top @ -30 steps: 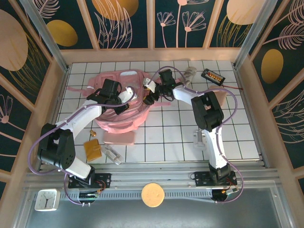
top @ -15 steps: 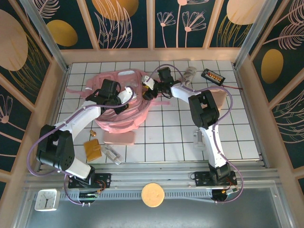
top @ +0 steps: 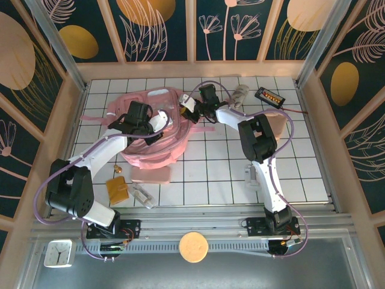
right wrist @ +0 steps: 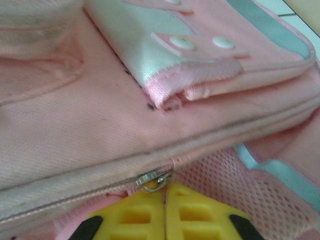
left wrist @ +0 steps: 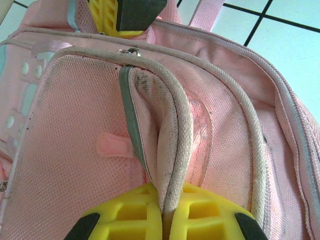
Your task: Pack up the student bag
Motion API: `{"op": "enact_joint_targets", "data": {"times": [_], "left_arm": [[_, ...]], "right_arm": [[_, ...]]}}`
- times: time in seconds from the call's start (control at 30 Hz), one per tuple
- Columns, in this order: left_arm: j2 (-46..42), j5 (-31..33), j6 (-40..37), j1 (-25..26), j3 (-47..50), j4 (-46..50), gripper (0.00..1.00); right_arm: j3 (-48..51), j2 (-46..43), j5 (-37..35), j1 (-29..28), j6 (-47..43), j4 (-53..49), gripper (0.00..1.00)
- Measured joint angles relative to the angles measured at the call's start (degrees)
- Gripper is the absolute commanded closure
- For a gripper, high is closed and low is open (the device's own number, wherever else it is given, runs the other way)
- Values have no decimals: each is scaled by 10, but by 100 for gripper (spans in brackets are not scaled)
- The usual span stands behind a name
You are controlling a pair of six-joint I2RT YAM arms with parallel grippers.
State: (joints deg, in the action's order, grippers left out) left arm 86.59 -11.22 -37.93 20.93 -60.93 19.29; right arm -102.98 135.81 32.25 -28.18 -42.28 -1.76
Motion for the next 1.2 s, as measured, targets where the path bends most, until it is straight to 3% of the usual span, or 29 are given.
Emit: {"op": "enact_joint_targets", "data": {"times": [0.43,0.47,0.5,0.53,0.67,0.7,0.97,1.2], "left_arm": [[-5,35,25,4,3,-2,100],[-5,35,26,4,3,-2,100],[-7,32,26,4,4,-3,100],[-10,31,26,4,6,-4,100],[-42,26,24,3,31,-12,100],[-51,24,23,3,38,-12,100],[-70,20,19,3,54,-11,100],[-70,20,15,3,54,-11,100]], "right_arm": [[140,-127,-50,0,4,16,100],[149,-137,-45,1,6,16,85],[155,-144,-37,1,8,16,63],[155,-145,-32,1,10,18,53],[140,-128,-6,5,26,46,28],[128,-116,1,8,30,58,26],[41,-29,52,23,38,74,26],[-7,3,105,23,27,18,28]]}}
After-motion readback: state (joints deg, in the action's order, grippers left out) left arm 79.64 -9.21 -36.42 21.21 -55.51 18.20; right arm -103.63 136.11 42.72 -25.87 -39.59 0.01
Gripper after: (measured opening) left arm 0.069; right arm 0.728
